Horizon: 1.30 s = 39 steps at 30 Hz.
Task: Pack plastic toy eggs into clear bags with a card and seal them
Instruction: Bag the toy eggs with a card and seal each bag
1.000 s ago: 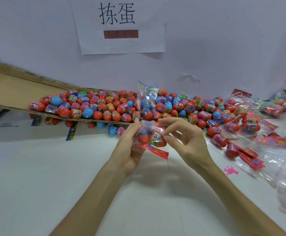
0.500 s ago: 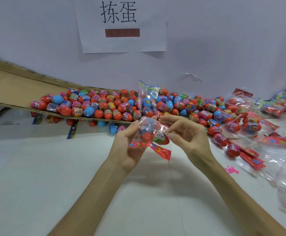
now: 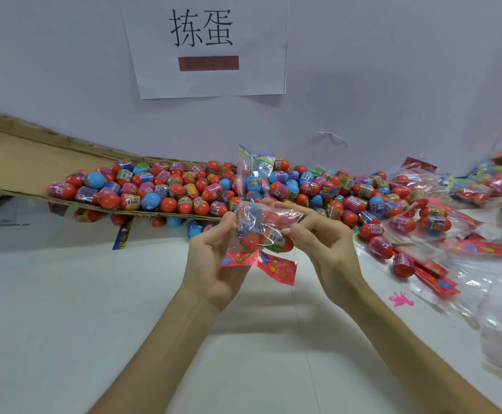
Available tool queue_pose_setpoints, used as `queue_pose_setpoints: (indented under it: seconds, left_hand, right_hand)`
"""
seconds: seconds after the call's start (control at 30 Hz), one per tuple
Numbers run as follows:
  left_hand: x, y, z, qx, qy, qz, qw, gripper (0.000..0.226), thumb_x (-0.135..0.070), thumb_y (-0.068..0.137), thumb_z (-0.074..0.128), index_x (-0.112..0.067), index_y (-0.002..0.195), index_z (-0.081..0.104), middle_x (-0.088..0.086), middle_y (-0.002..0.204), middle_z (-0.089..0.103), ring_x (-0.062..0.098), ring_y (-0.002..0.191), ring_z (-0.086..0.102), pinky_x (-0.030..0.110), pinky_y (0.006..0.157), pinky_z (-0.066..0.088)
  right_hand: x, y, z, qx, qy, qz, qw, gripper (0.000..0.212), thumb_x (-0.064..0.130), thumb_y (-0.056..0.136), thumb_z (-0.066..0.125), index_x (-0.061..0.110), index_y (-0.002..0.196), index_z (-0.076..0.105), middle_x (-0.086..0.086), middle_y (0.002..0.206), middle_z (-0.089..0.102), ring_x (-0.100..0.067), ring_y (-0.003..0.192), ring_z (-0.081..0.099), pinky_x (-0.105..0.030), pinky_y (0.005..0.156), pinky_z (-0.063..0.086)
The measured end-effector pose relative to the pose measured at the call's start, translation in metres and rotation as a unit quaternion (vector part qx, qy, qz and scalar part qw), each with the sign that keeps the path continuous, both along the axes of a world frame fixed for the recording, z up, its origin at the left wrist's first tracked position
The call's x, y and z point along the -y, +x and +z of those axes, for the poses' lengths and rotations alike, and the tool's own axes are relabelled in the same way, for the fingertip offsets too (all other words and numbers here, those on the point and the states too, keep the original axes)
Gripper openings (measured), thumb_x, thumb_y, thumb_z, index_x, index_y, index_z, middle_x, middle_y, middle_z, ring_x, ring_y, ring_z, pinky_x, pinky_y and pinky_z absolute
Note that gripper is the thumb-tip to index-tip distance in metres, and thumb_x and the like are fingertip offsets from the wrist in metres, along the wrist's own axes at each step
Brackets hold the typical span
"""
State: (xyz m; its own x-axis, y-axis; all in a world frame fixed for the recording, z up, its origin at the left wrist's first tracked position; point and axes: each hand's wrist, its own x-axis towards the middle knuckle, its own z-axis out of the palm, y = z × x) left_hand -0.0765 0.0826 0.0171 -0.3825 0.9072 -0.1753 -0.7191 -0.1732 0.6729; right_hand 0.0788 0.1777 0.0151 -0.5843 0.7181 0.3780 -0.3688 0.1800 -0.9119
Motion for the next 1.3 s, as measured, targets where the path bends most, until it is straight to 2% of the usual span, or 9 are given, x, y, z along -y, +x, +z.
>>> queue_pose_setpoints:
  seconds: [0.13,0.27,0.4,0.5,0.7,0.87,1.07,1.17,1.3]
  left_hand:
    - [0.001,0.003,0.004,0.007,0.015,0.015,1.0,0.031,-0.027,0.092,0.064,-0.007,0.11,0.081,0.013,0.117,0.076,0.026,0.093,0.077,0.034,0.074,0.063]
    - [0.001,0.005,0.004,0.012,0.023,0.009,1.0,0.033,-0.025,0.096,0.06,-0.004,0.114,0.079,0.015,0.119,0.075,0.027,0.095,0.077,0.035,0.075,0.063]
    - [0.0,0.005,0.004,0.009,0.036,0.001,0.999,0.045,-0.025,0.096,0.058,-0.002,0.134,0.066,0.016,0.134,0.068,0.03,0.119,0.068,0.041,0.101,0.057]
    - [-0.002,0.005,0.003,0.016,0.055,0.0,0.998,0.057,-0.019,0.082,0.068,-0.001,0.135,0.057,0.017,0.141,0.063,0.029,0.119,0.068,0.043,0.102,0.055]
    - [-0.005,0.008,-0.004,0.051,0.103,-0.041,0.993,0.02,-0.009,0.085,0.063,-0.015,0.086,0.082,0.014,0.131,0.07,0.028,0.113,0.072,0.043,0.089,0.062]
    - [-0.004,0.01,0.0,0.061,0.118,-0.05,0.99,0.024,-0.011,0.085,0.06,-0.017,0.079,0.083,0.013,0.127,0.072,0.027,0.111,0.073,0.039,0.081,0.063]
    - [-0.006,0.012,0.004,0.058,0.077,-0.011,0.995,0.021,-0.009,0.08,0.064,-0.017,0.098,0.071,0.011,0.124,0.074,0.028,0.105,0.075,0.047,0.084,0.064]
    - [-0.006,0.012,0.004,0.061,0.07,0.009,0.996,0.022,-0.004,0.078,0.064,-0.016,0.097,0.064,0.01,0.107,0.079,0.025,0.088,0.079,0.039,0.064,0.064]
    - [-0.006,0.012,0.0,0.045,0.079,0.0,0.996,0.02,-0.002,0.081,0.061,-0.017,0.095,0.059,0.012,0.114,0.077,0.028,0.093,0.078,0.04,0.066,0.063]
  right_hand:
    - [0.006,-0.007,-0.004,-0.006,-0.124,-0.01,0.992,0.012,0.018,0.081,0.078,0.006,0.082,0.075,-0.009,0.116,0.07,-0.032,0.115,0.064,-0.05,0.095,0.054]
    - [0.011,-0.013,-0.004,-0.074,-0.28,0.038,0.956,0.018,0.006,0.079,0.078,0.014,0.089,0.065,-0.009,0.107,0.068,-0.026,0.103,0.066,-0.049,0.085,0.057]
    - [0.016,-0.014,-0.002,-0.016,-0.332,0.118,0.936,0.04,0.026,0.088,0.072,0.007,0.123,0.071,-0.016,0.133,0.066,-0.026,0.114,0.068,-0.037,0.084,0.061]
    - [0.015,-0.015,-0.002,-0.014,-0.388,0.108,0.915,0.041,0.028,0.088,0.068,0.008,0.125,0.072,-0.014,0.135,0.066,-0.024,0.119,0.065,-0.037,0.098,0.057]
    - [0.011,-0.013,-0.004,-0.088,-0.457,0.106,0.879,0.033,0.014,0.086,0.065,-0.001,0.114,0.074,-0.017,0.125,0.07,-0.025,0.105,0.069,-0.033,0.097,0.054]
    - [0.009,-0.013,-0.004,-0.117,-0.461,0.124,0.871,0.028,0.008,0.089,0.06,-0.001,0.109,0.077,-0.016,0.123,0.071,-0.023,0.099,0.071,-0.029,0.086,0.06]
    - [0.003,-0.015,-0.012,-0.006,-0.389,0.025,0.921,0.039,0.002,0.094,0.041,0.008,0.102,0.078,-0.013,0.109,0.075,-0.021,0.085,0.073,-0.032,0.068,0.062]
    - [-0.002,-0.008,-0.01,0.005,-0.325,0.035,0.945,0.034,0.022,0.084,0.056,0.016,0.11,0.077,-0.007,0.108,0.074,-0.026,0.095,0.073,-0.042,0.071,0.061]
    - [0.004,-0.01,-0.008,0.096,-0.175,-0.01,0.98,0.047,0.038,0.082,0.082,0.019,0.123,0.067,-0.005,0.111,0.077,-0.027,0.102,0.075,-0.039,0.073,0.062]
